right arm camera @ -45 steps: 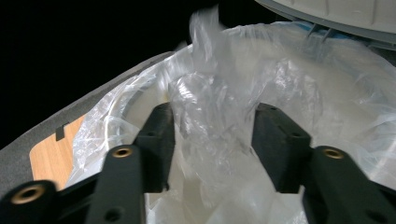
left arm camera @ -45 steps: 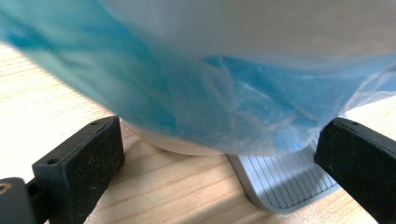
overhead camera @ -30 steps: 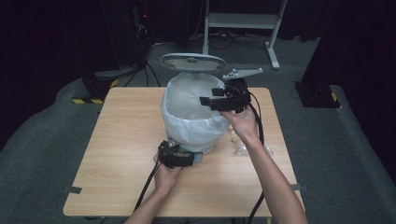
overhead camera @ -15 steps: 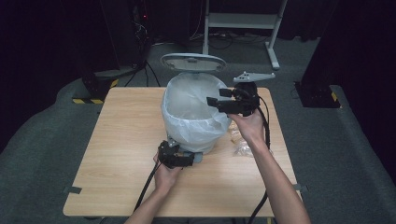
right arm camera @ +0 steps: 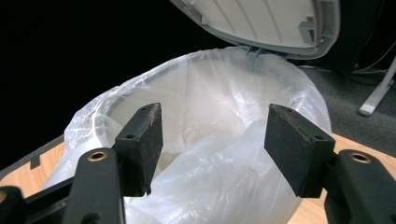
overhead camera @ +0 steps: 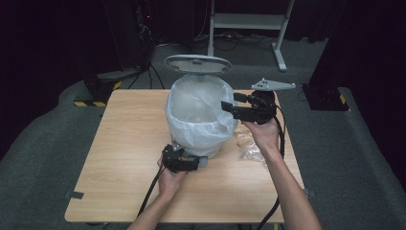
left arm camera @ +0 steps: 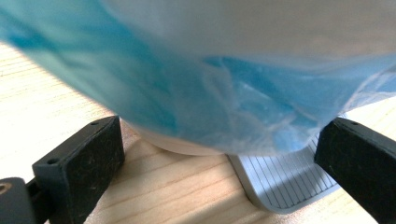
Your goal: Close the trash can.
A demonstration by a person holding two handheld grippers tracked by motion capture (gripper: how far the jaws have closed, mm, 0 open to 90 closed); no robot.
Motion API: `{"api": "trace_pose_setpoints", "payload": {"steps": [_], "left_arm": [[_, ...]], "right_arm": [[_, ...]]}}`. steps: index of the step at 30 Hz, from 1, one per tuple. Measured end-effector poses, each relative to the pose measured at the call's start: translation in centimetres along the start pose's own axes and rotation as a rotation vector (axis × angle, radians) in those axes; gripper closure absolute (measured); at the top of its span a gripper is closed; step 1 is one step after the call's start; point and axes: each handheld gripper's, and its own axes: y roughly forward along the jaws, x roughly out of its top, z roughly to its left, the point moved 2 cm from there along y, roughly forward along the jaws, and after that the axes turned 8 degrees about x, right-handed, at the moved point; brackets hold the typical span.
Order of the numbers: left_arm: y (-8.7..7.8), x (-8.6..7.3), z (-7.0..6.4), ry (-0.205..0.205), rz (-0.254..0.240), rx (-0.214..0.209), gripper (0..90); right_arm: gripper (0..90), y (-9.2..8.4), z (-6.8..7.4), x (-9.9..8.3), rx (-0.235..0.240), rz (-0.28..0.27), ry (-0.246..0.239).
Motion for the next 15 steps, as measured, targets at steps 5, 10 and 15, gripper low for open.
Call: {"api": "trace_pose_setpoints", "payload": {"steps": [5, 10, 15], "left_arm": [[0.0, 0.0, 0.0, 0.001, 0.001, 0.001, 1.6], [0.0, 0.0, 0.0, 0.002, 0.0, 0.0, 1.6], [0.0, 0.0, 0.0, 0.001, -0.001, 0.001, 1.6]], "right_arm": [[37.7, -0.7, -0.1, -0.5, -0.008, -0.022, -0.001], [37.7, -1.4, -0.3, -1.3, -0.019, -0.036, 0.009], [37.5, -2.0, -0.6, -2.0, -0.031, -0.041, 0.015]]}}
